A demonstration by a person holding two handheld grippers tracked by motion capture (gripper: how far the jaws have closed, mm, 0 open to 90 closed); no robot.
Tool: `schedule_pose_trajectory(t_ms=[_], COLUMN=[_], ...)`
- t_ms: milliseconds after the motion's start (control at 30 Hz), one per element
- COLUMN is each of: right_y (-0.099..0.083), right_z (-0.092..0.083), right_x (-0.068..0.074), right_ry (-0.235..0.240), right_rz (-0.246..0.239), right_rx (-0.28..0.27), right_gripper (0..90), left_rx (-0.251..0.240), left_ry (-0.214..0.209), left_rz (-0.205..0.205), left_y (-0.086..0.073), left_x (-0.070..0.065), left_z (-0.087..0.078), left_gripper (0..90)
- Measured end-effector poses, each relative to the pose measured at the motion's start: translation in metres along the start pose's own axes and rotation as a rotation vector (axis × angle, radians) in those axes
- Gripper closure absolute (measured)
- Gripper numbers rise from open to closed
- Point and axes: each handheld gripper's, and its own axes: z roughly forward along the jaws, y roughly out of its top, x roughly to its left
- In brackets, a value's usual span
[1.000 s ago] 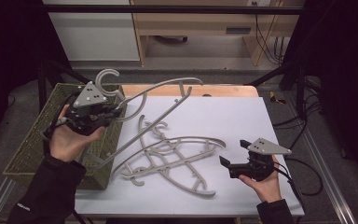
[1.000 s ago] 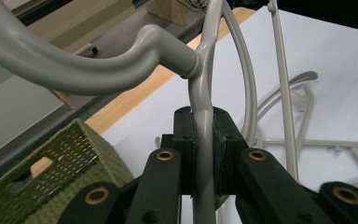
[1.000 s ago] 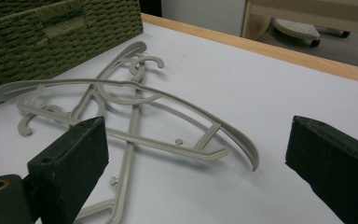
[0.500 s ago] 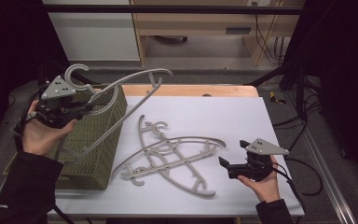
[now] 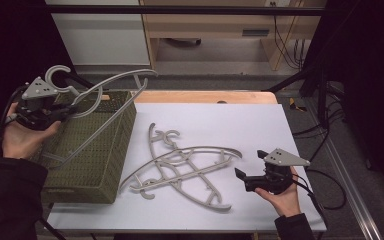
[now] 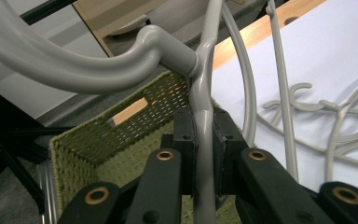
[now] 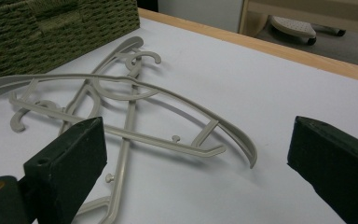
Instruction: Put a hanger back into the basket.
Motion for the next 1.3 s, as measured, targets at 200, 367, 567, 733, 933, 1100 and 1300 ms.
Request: schedule_pose_trajectory(t_ms=[200,367,567,733,933,1100,1300], right_y=[0.0,-0.001,-0.001,-0.001,-0.001,-0.002,-0.002], right_z=[0.001,0.003,0.004,0.004,0.005,0.005,0.005], right_x=[0.001,0.001,0.001,0.001,0.001,0.001,0.001], right_ry=[0.0,-0.001,0.002,0.002,0.004,-0.001,0.002], right_rz=[0.003,-0.001,-0.005,0.0,-0.006,-0.012,-0.01], right_rx=[0.004,0.012,0.017,0.021,0.019,0.024,0.029], right_gripper=[5.0,5.4,5.2,4.7,4.2,3.9,4.2], left_rx=[0.031,0.049,0.064,0.081,0.095,0.102,0.107], left_ry=[0.033,0.043,0.051,0.061,0.074,0.085,0.086], left_rz=[-0.013,-0.03,-0.04,-0.04,-0.048,-0.045,-0.052], left_y=[-0.014,-0.027,-0.043,-0.052,-0.06,-0.064,-0.071], left_x=[0.015,0.028,0.037,0.044,0.049,0.05,0.055], left_z=[0.008,0.014,0.018,0.022,0.029,0.031,0.034], left_gripper=[82.2,82.2,82.3,82.2,82.2,82.2,82.2])
